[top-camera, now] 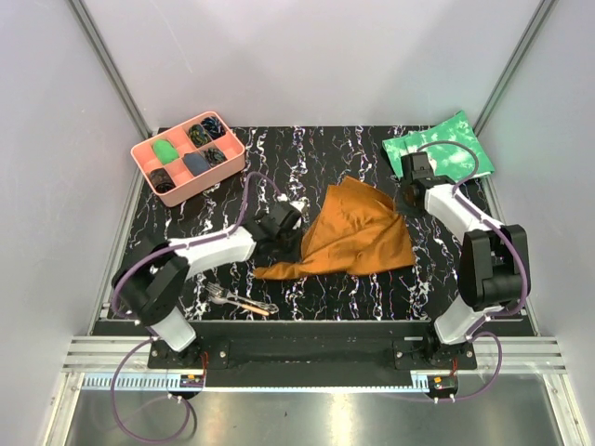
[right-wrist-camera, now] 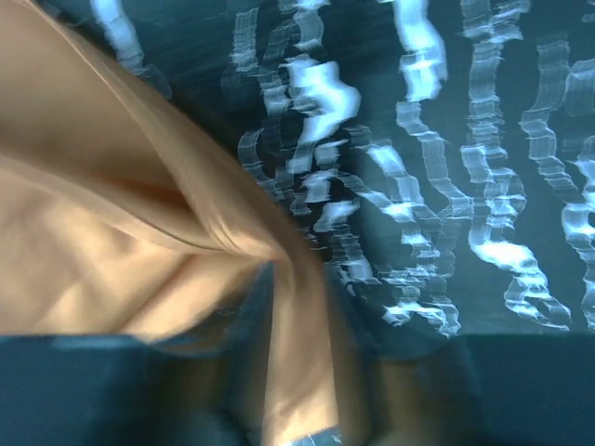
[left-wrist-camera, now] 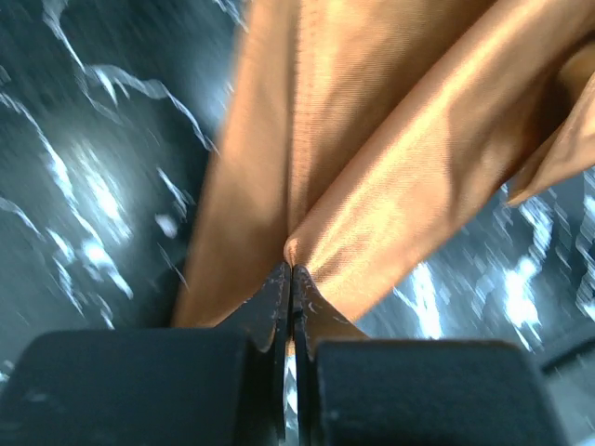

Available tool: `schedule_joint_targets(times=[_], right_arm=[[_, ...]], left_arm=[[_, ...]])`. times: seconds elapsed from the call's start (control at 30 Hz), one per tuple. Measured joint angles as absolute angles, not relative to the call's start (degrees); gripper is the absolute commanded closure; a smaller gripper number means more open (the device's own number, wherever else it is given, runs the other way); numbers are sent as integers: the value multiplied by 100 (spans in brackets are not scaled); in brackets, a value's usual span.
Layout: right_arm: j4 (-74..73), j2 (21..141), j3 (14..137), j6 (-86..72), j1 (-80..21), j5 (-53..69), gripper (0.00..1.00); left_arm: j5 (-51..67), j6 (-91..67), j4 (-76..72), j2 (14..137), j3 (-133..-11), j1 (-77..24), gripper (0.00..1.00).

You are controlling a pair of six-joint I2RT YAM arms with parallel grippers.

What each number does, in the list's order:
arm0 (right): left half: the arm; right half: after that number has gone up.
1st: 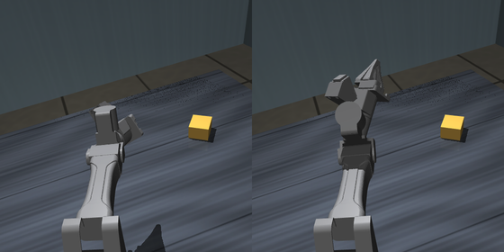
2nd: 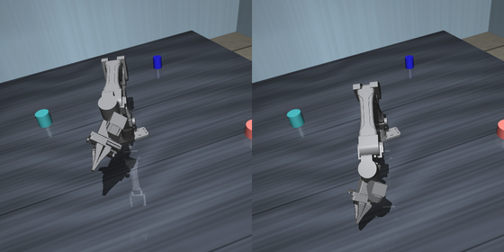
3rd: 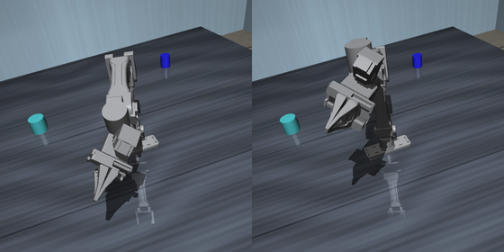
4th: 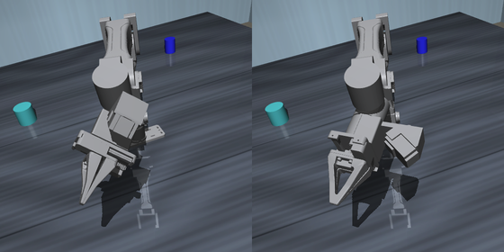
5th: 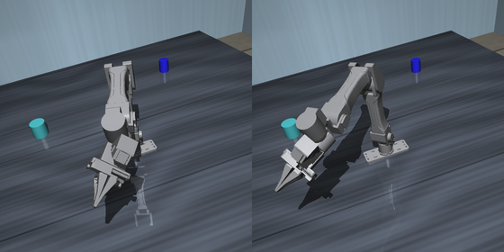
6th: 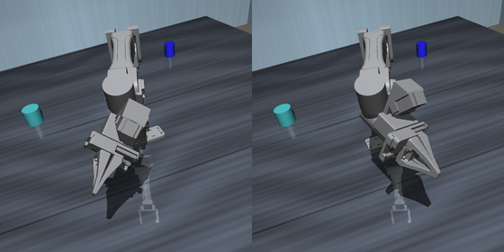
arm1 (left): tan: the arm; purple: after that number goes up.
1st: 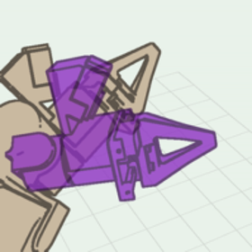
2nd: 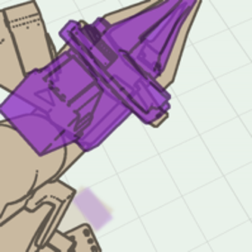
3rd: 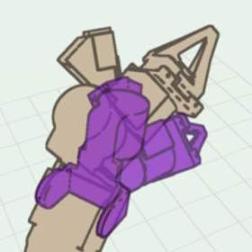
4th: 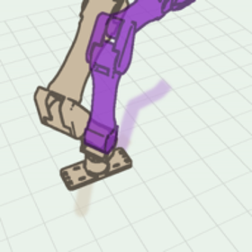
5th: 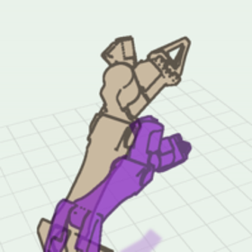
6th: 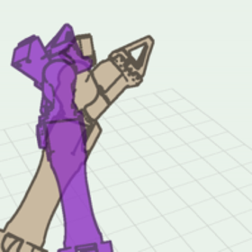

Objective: Fold the napkin into a case and place the utensils inside
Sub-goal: Move the crumpled napkin to the corner of the board, then pick up the crumpled napkin from the center of the board.

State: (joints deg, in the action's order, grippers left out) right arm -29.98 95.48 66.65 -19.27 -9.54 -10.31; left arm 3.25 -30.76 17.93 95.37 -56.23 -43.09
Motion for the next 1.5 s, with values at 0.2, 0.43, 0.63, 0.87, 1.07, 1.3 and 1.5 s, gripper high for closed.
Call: schedule_joint_targets(times=[0.2, 0.43, 0.63, 0.87, 1.07, 1.3, 1.5], right_arm=[[-3240, 9478, 6987, -1708, -1017, -1533, 21], [-2963, 10790, 8997, -1647, -1573, -128, 32], [-2902, 12387, 10267, -1542, -2093, -108, 51], [-3009, 13275, 10906, -1247, -2434, -257, 54], [-3002, 13603, 11275, -1024, -2486, -410, 57], [-3033, 13738, 11340, -851, -2541, -648, 60], [-2908, 13701, 11222, -722, -2648, -902, 57]], left_arm=[[893, -3483, 1503, 8901, -5286, -4932, 27], [1044, -3736, 1400, 8095, -5247, -3946, 39], [1041, -3806, 1393, 7832, -5365, -3183, 41], [1328, -3771, 1382, 7806, -5376, -3118, 42], [1529, -3754, 1199, 7806, -5190, -3114, 42], [1590, -3754, 1188, 7802, -5011, -3114, 42], [1594, -3754, 1188, 7738, -5011, -3072, 41]])
